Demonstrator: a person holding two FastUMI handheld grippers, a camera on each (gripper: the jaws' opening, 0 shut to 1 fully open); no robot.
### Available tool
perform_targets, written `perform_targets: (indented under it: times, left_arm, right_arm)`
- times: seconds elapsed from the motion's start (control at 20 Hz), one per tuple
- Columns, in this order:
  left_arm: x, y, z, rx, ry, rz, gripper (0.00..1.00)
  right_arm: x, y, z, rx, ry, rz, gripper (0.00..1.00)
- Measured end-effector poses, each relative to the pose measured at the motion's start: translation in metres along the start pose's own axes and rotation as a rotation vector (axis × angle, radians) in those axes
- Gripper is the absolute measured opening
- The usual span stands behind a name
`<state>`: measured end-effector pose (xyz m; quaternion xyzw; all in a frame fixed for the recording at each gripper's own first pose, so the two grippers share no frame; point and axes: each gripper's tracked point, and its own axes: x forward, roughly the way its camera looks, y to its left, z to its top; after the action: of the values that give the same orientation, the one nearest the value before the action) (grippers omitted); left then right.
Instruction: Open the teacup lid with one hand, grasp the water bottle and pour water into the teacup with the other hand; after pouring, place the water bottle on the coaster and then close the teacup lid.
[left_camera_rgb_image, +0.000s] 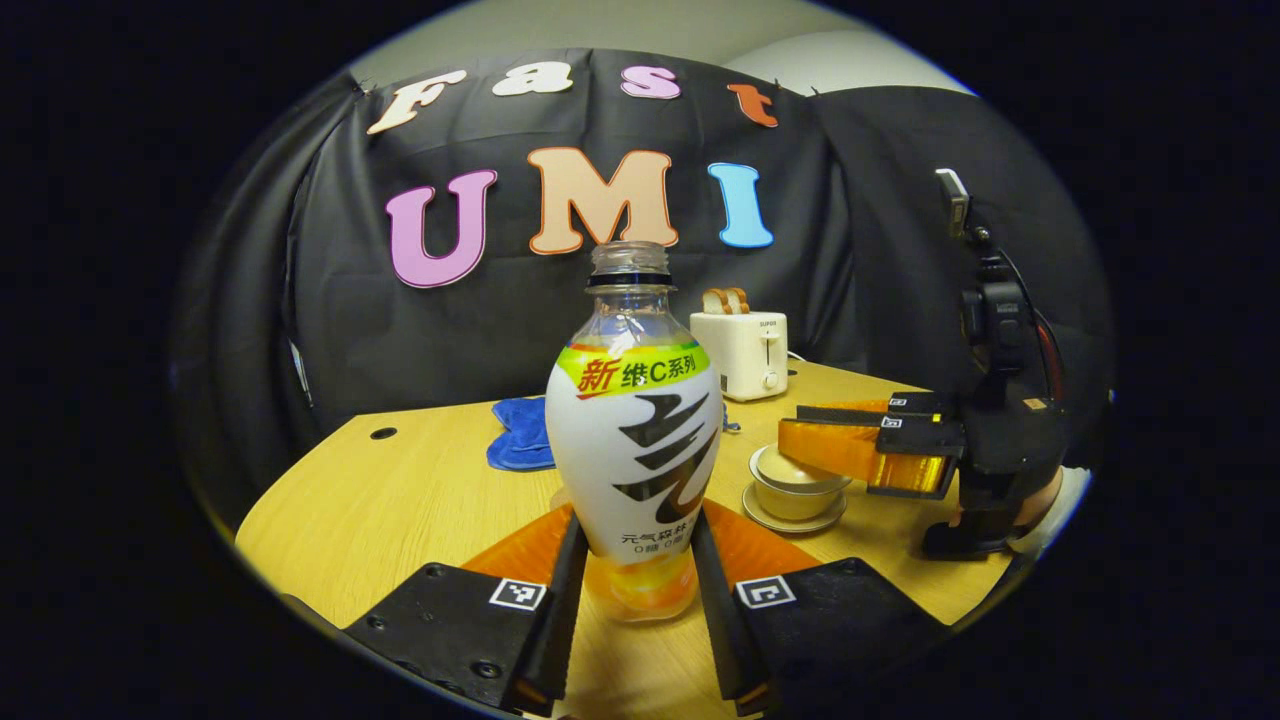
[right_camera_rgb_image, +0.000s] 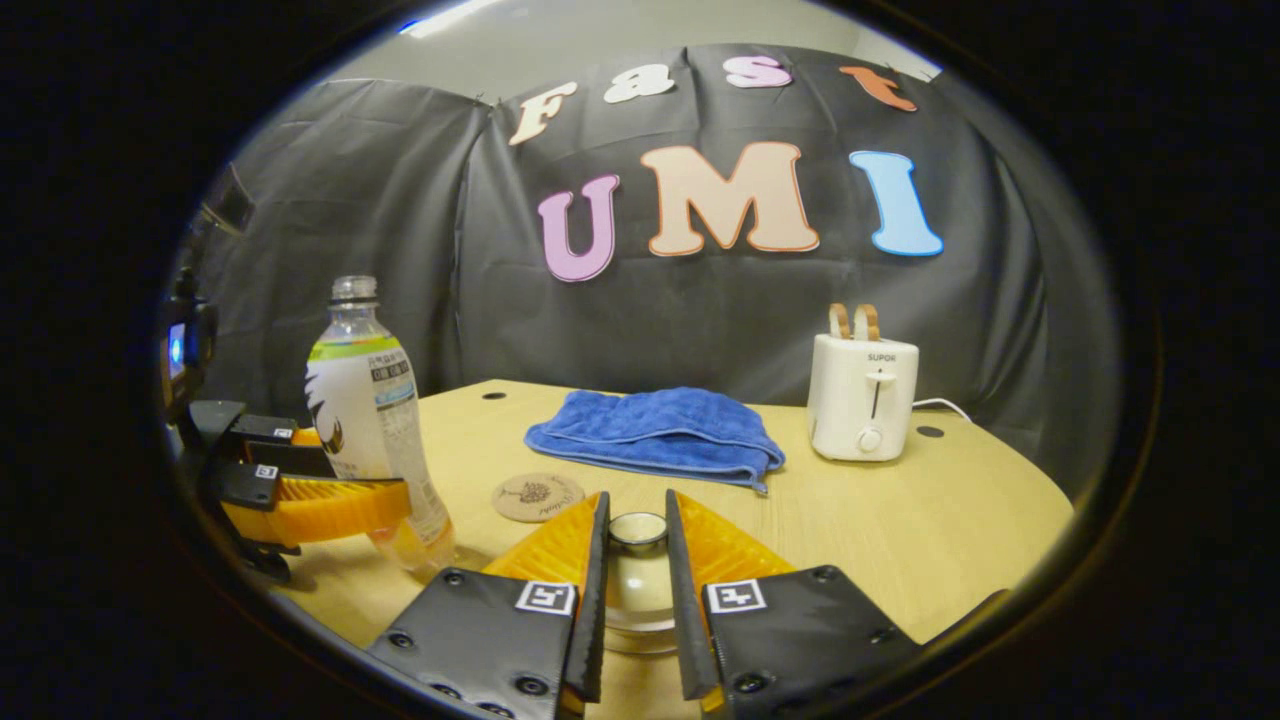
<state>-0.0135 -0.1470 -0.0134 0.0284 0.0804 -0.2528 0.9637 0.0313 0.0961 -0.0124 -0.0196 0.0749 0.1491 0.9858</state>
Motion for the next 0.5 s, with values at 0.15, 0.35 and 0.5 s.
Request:
perform_targets:
  times: [0.15, 0.35, 0.5]
  left_arm:
    - [0.014, 0.010, 0.019, -0.005, -0.041, 0.003, 0.54]
    - [0.045, 0.020, 0.043, -0.023, -0.093, 0.002, 0.53]
    - [0.062, 0.022, 0.057, -0.050, -0.130, 0.008, 0.54]
  right_arm:
    - [-0.004, -0.002, 0.009, 0.008, -0.022, -0.002, 0.34]
    - [-0.011, -0.008, 0.017, 0.028, -0.041, -0.010, 0.33]
    - [-0.014, -0.015, 0.024, 0.037, -0.054, -0.018, 0.33]
